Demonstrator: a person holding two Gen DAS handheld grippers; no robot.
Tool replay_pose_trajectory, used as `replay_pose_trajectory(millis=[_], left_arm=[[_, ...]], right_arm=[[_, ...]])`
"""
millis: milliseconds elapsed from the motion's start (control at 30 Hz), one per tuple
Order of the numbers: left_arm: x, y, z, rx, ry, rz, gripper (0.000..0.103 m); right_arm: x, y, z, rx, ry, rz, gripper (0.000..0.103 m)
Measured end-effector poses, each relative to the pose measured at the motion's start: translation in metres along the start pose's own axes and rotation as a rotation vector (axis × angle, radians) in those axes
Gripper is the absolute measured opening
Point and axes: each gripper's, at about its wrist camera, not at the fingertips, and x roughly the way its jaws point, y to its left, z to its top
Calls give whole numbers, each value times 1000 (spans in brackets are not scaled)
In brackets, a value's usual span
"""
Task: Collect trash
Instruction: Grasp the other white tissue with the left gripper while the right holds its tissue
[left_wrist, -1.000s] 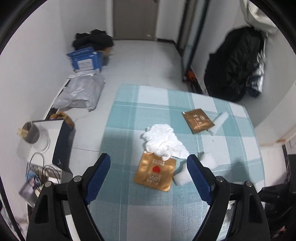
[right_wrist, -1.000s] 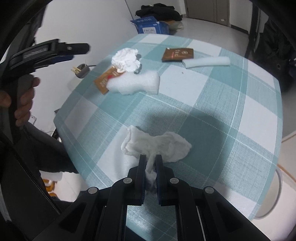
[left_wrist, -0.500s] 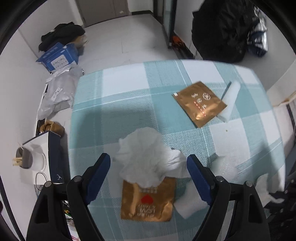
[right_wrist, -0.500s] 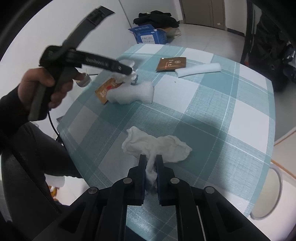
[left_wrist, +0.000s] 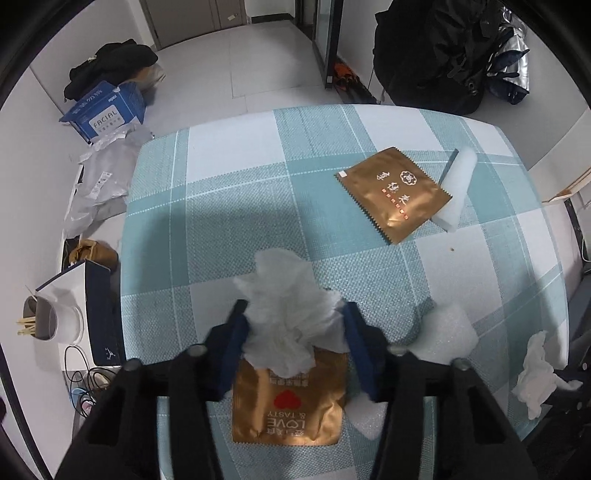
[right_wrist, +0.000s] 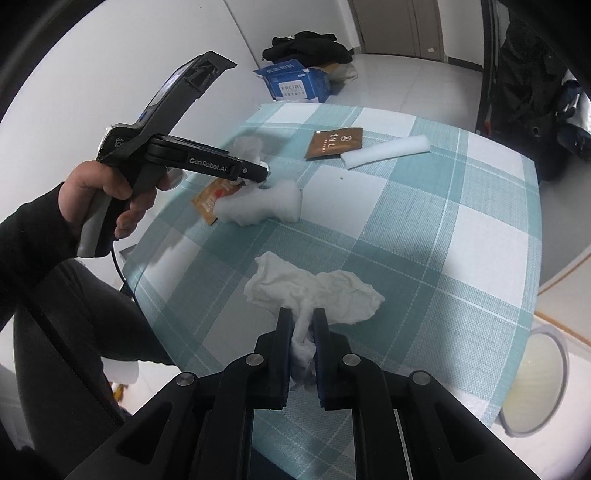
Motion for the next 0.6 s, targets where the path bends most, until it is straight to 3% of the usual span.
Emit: replay_pose_trajectory(millis=[67,167,300,600], left_arm=[[-1,-1,1,1,0,-7,25],[0,1,1,-13,2,-13,16],[0,2,1,-18,-3,-25,10],[-15,3,0,-57,-64,1,8]], right_arm=[[0,0,0,-2,-1,-2,11],[0,1,-1,-2,0,-5,11],[1,2,0,-3,-2,-10,11],[-2,2,1,0,-19,-31,11]])
